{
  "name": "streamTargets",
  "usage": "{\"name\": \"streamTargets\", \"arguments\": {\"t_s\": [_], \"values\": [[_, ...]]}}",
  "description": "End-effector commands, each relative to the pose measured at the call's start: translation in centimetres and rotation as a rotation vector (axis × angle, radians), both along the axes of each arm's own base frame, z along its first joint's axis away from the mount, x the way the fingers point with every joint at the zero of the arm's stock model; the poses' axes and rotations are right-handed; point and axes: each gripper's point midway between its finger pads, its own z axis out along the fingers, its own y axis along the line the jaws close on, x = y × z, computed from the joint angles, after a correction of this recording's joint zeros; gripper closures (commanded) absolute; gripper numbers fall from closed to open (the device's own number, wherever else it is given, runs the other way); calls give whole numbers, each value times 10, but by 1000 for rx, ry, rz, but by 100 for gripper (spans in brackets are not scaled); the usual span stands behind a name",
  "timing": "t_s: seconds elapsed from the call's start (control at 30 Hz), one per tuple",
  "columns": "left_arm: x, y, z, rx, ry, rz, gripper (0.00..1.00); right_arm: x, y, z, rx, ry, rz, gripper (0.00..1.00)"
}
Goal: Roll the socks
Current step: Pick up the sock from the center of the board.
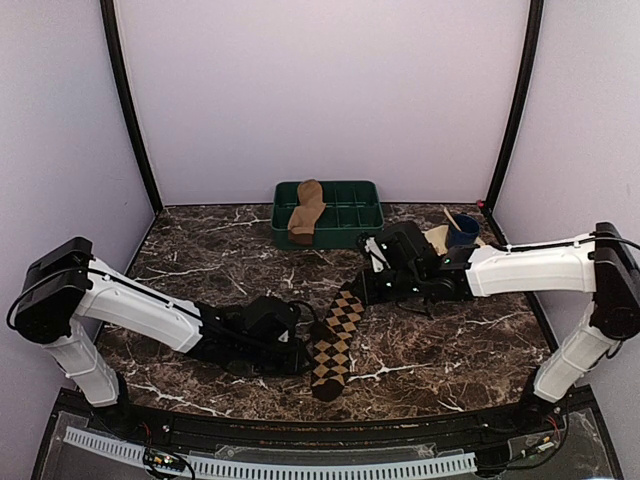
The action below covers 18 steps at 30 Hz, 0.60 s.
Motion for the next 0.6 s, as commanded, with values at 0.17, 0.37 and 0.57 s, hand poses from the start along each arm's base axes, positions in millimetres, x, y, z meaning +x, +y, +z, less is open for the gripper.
{"name": "streamTargets", "arguments": {"t_s": [0.17,0.37,0.57], "values": [[13,0,33,-10,-95,13,66,63,-19,-40,-136,91,-209,43],[17,-3,33,21,-126,-11,62,86,-23,-56,-176,140,-266,42],[26,-10,39,52,-174,-40,59,97,-28,-73,-208,191,-295,44]]}}
